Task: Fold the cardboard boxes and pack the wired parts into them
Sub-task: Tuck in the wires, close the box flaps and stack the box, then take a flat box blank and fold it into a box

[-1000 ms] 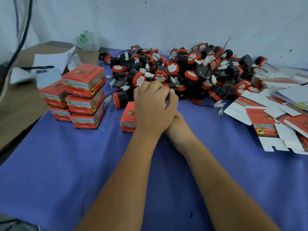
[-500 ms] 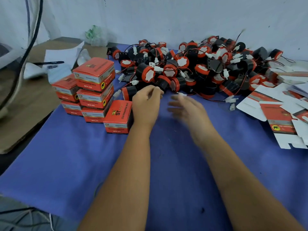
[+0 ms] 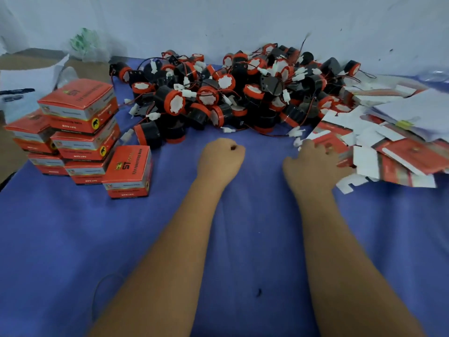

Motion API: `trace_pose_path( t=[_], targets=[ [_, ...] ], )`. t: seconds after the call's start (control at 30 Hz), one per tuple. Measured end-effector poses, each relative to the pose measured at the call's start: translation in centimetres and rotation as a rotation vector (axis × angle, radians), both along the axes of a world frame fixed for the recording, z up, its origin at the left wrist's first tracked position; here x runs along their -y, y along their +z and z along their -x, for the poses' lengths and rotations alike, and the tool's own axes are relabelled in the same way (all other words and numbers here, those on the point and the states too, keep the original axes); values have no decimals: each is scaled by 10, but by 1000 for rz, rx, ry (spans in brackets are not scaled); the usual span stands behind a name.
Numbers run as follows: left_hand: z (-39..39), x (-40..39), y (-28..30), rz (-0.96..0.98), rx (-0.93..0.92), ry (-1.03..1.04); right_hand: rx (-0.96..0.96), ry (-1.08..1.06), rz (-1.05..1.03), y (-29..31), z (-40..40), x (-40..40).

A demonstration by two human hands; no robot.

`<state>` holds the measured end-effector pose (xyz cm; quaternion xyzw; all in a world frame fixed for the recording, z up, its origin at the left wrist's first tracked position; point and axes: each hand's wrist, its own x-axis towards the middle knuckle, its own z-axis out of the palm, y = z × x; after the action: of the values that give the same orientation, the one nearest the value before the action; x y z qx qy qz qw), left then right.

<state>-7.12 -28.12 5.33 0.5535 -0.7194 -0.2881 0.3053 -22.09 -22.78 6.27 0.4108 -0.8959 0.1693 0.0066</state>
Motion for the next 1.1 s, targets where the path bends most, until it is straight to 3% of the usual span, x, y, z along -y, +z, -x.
trace_pose_path(
  t=[0.17,0.27,0.37,0.47,0.73,0.8,0.9,1.03,1.1],
  targets=[
    [-4,5,2,-104,-207,44,-15,303,116,-4,-12,5],
    [-7,1,0,-87,-266,32,-152,123,187,-4,-7,7],
    [-8,-2,-1,-78,-236,-58,-32,-50,55,-3,6,5],
    [-8,-4,-1,-64,-165,-105,35,-98,-4,-6,18,1],
    [-8,-8,-3,-47,-102,-146,-129,-183,159,-12,19,-1],
    [-8,-7,-4,-49,-101,-144,-191,-107,219,-9,22,-1],
    [-7,-7,-4,-39,-94,-150,-151,192,284,-6,20,2],
    [-6,-7,-5,-23,-85,-153,-78,237,43,-11,2,6],
    [-6,-6,-5,-22,-83,-155,-69,304,121,-10,0,5]
  ],
)
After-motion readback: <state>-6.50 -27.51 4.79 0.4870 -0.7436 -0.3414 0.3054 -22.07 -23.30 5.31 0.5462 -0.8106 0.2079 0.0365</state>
